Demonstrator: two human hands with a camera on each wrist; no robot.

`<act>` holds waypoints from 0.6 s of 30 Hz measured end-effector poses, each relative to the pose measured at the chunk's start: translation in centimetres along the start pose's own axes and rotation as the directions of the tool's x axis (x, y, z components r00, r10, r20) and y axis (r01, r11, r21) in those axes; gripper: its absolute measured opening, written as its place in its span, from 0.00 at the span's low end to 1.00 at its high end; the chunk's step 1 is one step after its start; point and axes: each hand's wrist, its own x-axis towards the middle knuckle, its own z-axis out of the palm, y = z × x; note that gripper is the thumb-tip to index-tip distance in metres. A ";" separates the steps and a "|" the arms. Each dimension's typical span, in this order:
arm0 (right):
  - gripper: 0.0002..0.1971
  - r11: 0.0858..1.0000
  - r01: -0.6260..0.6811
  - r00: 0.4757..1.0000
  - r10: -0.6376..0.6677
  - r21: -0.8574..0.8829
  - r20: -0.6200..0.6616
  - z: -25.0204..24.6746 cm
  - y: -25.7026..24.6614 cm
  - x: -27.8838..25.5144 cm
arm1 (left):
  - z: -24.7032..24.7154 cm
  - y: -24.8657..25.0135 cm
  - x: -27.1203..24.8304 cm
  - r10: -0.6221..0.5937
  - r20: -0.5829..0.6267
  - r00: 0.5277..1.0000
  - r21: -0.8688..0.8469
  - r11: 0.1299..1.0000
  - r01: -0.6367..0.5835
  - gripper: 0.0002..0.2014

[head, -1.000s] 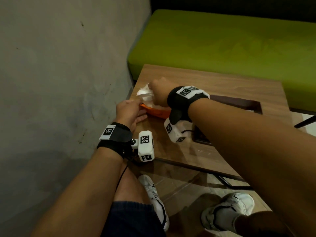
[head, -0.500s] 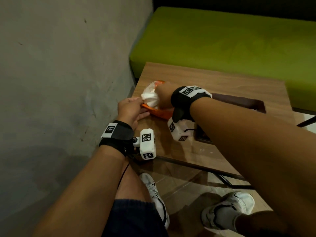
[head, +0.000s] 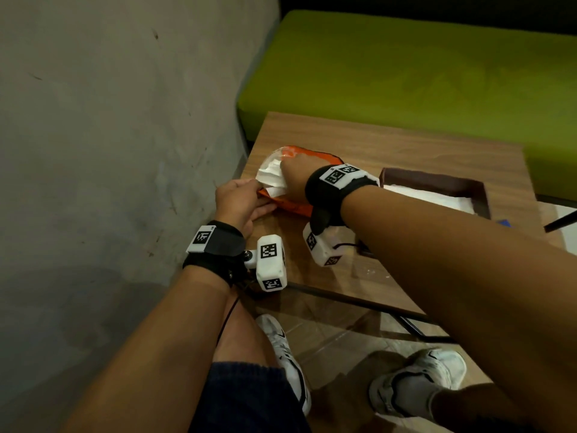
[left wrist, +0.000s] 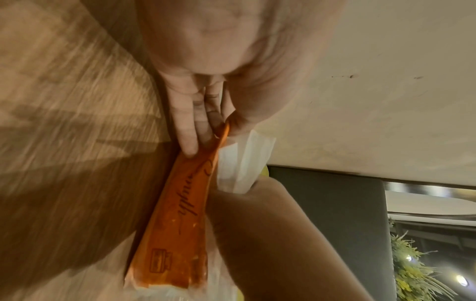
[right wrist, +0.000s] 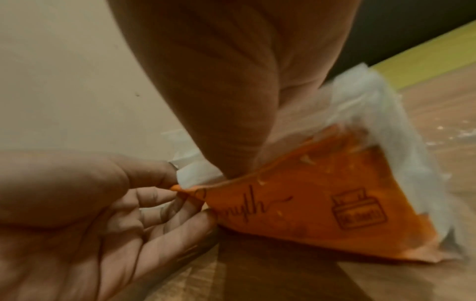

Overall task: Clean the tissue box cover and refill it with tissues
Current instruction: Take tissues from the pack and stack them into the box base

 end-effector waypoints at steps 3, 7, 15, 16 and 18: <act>0.25 0.999 -0.004 0.997 0.008 -0.047 0.075 0.2 0.1 0.6 | -0.1 0.0 0.1 -0.002 0.009 1.000 -0.010 1.000 0.002 0.11; 0.25 0.999 0.042 0.995 -0.044 0.027 0.094 -0.9 -0.1 -0.3 | 0.0 0.0 0.0 -0.001 0.010 1.000 -0.003 1.000 0.001 0.07; 0.28 0.998 0.057 0.979 -0.063 0.037 0.193 0.0 -1.4 3.7 | -0.3 -0.1 0.2 -0.014 0.034 0.999 -0.032 0.999 0.015 0.07; 0.33 0.995 0.064 0.978 -0.078 0.074 0.195 0.3 -1.4 4.4 | -0.3 0.0 0.3 -0.019 0.042 0.999 -0.033 0.999 0.021 0.05; 0.32 0.990 0.029 0.982 -0.054 0.140 0.179 -0.3 -1.4 4.1 | -0.4 0.1 0.4 -0.027 0.063 0.998 -0.027 0.999 0.028 0.03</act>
